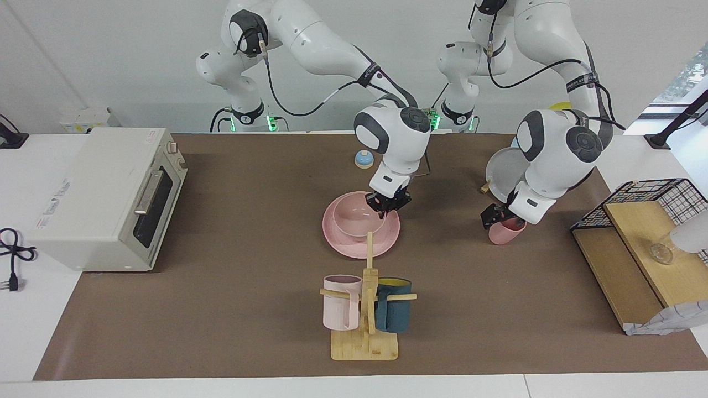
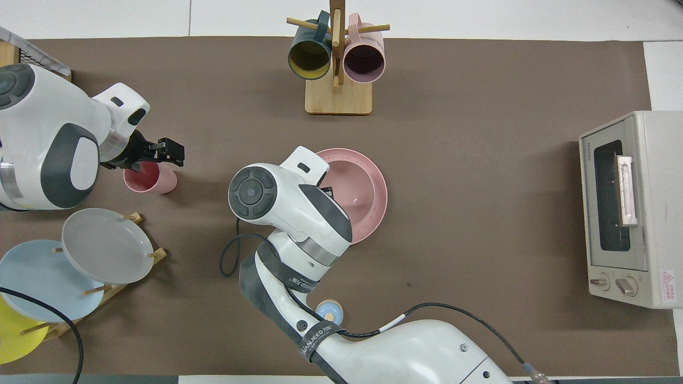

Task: Organize tableware
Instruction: 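Lower the bowl onto the plate while the left gripper grasps the cup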

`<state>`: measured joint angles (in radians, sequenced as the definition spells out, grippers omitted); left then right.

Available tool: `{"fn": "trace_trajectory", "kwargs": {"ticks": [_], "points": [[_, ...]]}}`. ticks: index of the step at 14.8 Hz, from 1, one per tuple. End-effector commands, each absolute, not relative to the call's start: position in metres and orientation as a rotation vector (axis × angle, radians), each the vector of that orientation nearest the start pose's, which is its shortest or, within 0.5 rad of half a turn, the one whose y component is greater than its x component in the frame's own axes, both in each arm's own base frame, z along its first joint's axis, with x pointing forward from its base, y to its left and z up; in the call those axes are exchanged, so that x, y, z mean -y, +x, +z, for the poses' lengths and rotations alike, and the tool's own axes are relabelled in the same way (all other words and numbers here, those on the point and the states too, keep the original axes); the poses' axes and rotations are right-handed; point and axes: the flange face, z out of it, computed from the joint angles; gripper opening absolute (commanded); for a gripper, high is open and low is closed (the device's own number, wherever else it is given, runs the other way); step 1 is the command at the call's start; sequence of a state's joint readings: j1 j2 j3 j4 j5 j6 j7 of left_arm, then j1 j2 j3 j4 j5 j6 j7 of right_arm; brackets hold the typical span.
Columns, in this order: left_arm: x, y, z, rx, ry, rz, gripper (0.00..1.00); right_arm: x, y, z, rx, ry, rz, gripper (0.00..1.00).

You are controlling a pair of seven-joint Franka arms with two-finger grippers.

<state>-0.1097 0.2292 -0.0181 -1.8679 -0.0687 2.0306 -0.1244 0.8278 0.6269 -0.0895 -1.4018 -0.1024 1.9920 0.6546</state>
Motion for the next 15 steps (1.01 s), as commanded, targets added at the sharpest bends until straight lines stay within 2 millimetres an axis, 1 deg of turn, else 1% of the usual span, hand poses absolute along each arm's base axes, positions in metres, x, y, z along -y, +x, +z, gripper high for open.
{"fn": "trace_trajectory", "kwargs": {"ticks": [1, 2, 3, 4, 5, 12, 14, 15], "points": [[0.077, 0.58, 0.383, 0.079, -3.204, 0.075, 1.0, -0.486, 0.527, 0.337, 0.212, -3.254, -0.138, 0.0], [0.077, 0.579, 0.382, 0.084, -3.203, 0.08, 0.94, -0.486, 0.526, 0.337, 0.213, -3.255, -0.133, 0.0], [0.078, 0.579, 0.382, 0.084, -3.203, 0.081, 0.79, -0.487, 0.525, 0.337, 0.214, -3.257, -0.128, 0.0], [0.078, 0.578, 0.383, 0.072, -3.203, 0.087, 0.27, -0.486, 0.526, 0.338, 0.214, -3.256, -0.13, 0.0], [0.078, 0.578, 0.383, 0.067, -3.203, 0.09, 0.0, -0.485, 0.527, 0.336, 0.211, -3.255, -0.128, 0.0], [0.076, 0.575, 0.381, 0.06, -3.202, 0.096, 0.0, -0.486, 0.531, 0.341, 0.2, -3.23, -0.157, 0.0], [0.074, 0.578, 0.386, 0.064, -3.204, 0.084, 0.0, -0.485, 0.533, 0.343, 0.178, -3.215, -0.146, 0.0], [0.074, 0.581, 0.393, 0.069, -3.205, 0.072, 0.0, -0.484, 0.535, 0.345, 0.169, -3.209, -0.139, 0.06]]}}
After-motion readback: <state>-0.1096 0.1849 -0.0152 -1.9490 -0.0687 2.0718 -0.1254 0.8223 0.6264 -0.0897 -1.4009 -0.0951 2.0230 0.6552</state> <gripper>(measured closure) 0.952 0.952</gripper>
